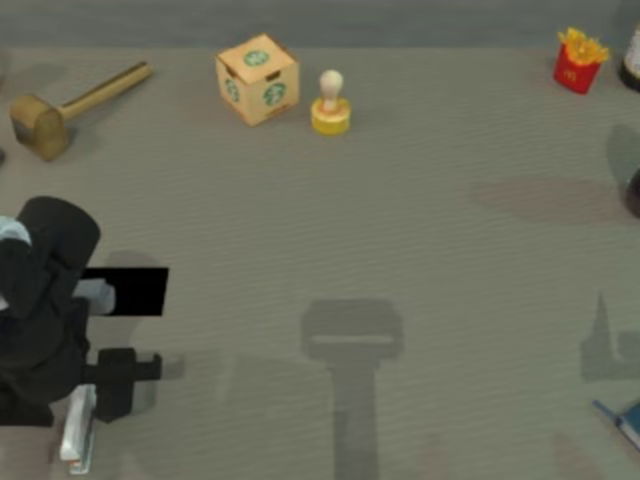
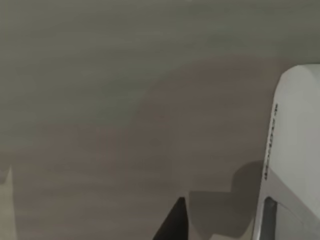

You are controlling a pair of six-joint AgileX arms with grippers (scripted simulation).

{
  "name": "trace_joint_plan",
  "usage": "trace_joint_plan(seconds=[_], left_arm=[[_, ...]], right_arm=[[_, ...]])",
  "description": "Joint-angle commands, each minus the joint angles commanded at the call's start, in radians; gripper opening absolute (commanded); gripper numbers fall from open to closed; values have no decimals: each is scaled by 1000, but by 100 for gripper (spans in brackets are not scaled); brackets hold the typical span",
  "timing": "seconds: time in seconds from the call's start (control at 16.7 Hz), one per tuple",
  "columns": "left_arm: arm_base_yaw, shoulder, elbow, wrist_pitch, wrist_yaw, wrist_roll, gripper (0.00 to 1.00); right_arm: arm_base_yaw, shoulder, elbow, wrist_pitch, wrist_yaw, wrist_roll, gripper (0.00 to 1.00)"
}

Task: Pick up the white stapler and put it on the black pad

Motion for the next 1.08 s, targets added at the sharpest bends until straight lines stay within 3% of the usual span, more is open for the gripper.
trace_joint_plan(seconds=[0.3,0.9,1.08], left_arm=[[0,0,0,0,0,0,2],[0,-2,3,-3,0,1,0],[2,-29,51,-74,-1,-4,0]], right_arm=[[0,0,0,0,0,0,100],[0,0,0,0,0,0,100],[0,0,0,0,0,0,100]])
